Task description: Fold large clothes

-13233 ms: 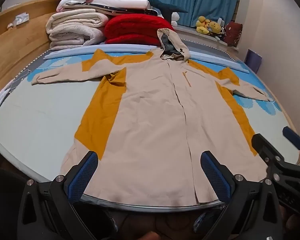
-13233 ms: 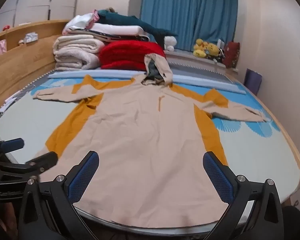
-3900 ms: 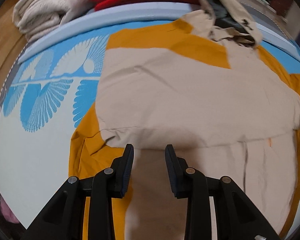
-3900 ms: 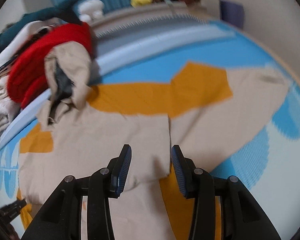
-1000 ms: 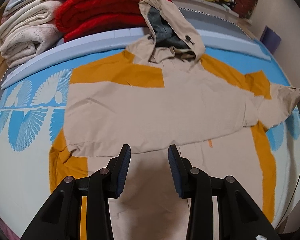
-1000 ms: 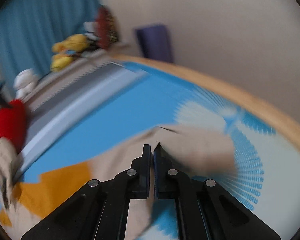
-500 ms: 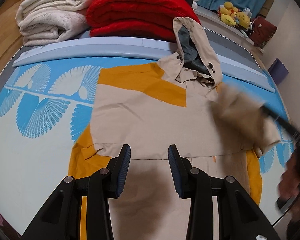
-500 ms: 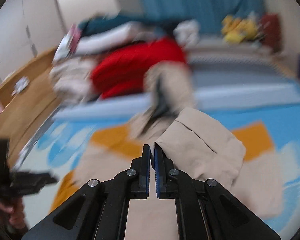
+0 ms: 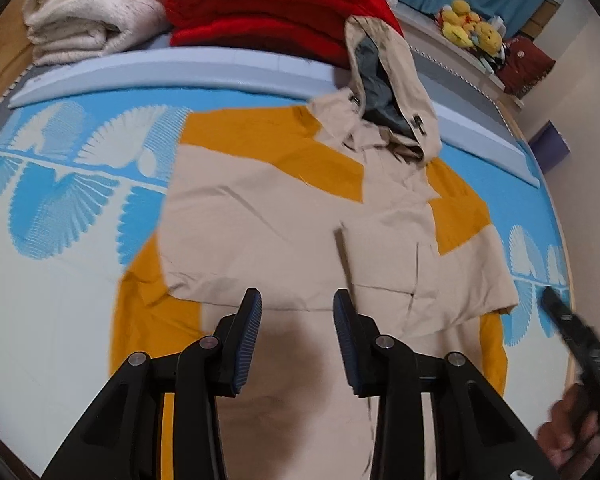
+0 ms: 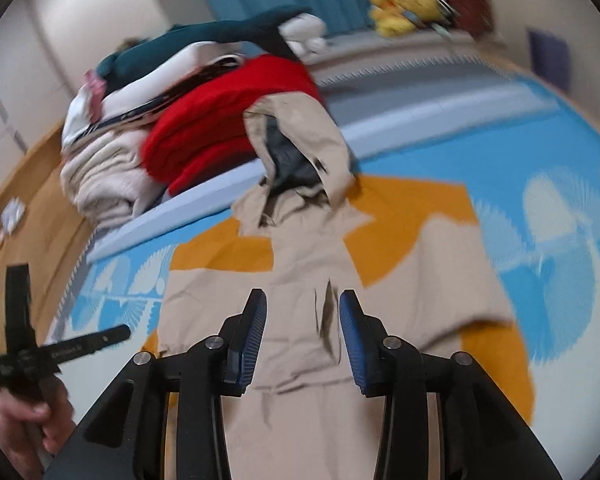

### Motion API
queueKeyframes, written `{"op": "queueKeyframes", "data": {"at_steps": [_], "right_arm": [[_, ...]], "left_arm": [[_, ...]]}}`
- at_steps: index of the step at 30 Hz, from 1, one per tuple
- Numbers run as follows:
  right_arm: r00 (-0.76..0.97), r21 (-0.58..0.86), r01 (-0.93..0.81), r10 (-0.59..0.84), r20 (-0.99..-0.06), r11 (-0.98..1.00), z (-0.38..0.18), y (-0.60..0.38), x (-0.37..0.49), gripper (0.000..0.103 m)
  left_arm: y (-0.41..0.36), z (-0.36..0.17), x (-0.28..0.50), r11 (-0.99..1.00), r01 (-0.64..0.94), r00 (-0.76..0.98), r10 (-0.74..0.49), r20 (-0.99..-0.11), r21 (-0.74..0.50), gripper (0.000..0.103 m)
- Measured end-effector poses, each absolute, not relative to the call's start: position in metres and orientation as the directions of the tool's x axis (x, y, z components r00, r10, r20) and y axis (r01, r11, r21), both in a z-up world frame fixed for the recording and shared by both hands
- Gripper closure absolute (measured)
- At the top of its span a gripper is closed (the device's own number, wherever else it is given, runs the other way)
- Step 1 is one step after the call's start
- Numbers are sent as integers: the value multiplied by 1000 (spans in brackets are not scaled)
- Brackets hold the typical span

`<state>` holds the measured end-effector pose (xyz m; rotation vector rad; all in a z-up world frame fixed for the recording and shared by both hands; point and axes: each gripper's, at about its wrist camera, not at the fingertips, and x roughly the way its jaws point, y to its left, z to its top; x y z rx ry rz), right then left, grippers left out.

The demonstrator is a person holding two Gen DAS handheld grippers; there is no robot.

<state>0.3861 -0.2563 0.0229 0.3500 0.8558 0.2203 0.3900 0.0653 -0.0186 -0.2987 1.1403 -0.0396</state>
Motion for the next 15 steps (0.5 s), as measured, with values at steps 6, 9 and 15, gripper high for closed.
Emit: {"op": "queueKeyframes", "data": {"at_steps": [6,9,15], "right_arm": [[501,363,130,255,-827,922,-50,-275,414,63],[413,435,160,340,-845,886,-86,-277,432,63],[303,621,201,555,-775,757,-132,-264,448,61]], "left_arm": [[19,-49,395,960,-18,369,-252,-894,-278,75],[-1,-63,397,964,29,341,-258,-904,-264,75],[-25,-74,401,960,99,339,-279,-898,-261,75]]}}
